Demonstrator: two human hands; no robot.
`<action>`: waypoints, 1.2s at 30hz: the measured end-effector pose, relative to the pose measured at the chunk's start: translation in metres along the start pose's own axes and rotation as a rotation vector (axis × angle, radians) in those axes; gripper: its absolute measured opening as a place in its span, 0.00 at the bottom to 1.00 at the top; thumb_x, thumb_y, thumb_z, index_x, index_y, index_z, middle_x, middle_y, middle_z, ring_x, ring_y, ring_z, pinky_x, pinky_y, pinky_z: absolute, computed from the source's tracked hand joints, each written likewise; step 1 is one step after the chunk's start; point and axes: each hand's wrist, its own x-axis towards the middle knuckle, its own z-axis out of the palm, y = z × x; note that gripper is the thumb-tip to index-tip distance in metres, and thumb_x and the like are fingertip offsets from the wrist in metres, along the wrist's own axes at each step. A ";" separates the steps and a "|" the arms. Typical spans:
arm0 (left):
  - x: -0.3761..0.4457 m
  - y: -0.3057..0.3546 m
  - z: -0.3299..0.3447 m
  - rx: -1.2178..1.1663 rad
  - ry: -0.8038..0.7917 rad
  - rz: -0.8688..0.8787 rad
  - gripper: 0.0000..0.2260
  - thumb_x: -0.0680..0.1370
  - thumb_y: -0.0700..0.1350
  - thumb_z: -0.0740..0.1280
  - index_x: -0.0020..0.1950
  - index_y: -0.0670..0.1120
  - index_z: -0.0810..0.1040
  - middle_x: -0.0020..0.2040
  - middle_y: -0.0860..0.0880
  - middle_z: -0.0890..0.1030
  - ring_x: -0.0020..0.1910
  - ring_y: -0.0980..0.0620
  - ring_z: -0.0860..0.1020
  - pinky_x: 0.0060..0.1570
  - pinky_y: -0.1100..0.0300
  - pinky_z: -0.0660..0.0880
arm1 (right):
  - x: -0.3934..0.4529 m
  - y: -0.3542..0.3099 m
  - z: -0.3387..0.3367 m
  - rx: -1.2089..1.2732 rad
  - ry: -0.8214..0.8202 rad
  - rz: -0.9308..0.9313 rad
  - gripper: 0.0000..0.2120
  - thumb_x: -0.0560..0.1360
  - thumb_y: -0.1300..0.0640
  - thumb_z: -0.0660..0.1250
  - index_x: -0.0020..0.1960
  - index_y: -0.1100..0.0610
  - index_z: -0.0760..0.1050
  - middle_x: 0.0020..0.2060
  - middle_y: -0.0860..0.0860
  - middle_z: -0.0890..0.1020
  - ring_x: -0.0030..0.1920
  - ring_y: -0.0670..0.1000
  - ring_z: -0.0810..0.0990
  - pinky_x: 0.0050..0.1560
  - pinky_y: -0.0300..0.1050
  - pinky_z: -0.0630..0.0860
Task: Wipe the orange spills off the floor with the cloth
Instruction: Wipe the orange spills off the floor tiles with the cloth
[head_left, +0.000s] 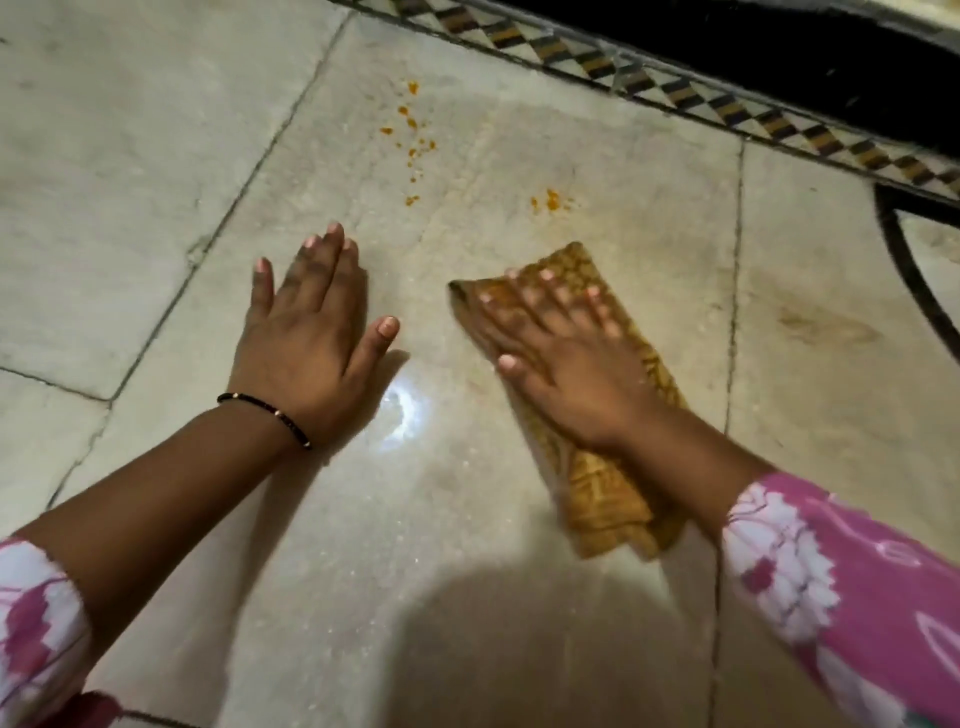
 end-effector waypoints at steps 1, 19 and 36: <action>0.001 -0.015 -0.005 0.039 -0.001 -0.043 0.37 0.75 0.64 0.41 0.77 0.42 0.50 0.78 0.44 0.49 0.77 0.47 0.48 0.72 0.46 0.39 | 0.006 0.021 -0.005 -0.017 -0.004 0.008 0.27 0.77 0.38 0.42 0.76 0.39 0.43 0.77 0.44 0.47 0.77 0.51 0.44 0.73 0.54 0.39; 0.015 -0.055 -0.005 -0.048 -0.051 -0.246 0.29 0.78 0.53 0.47 0.77 0.45 0.51 0.78 0.49 0.51 0.76 0.53 0.50 0.74 0.51 0.43 | 0.152 -0.035 -0.023 0.010 -0.006 -0.005 0.27 0.80 0.43 0.45 0.77 0.45 0.41 0.78 0.49 0.44 0.77 0.53 0.43 0.73 0.56 0.39; 0.015 -0.054 -0.005 -0.037 -0.060 -0.276 0.31 0.77 0.59 0.49 0.77 0.46 0.53 0.78 0.49 0.52 0.76 0.53 0.50 0.74 0.52 0.43 | 0.180 -0.028 -0.031 0.046 -0.026 0.261 0.30 0.80 0.43 0.41 0.77 0.53 0.38 0.77 0.54 0.41 0.76 0.55 0.38 0.71 0.60 0.35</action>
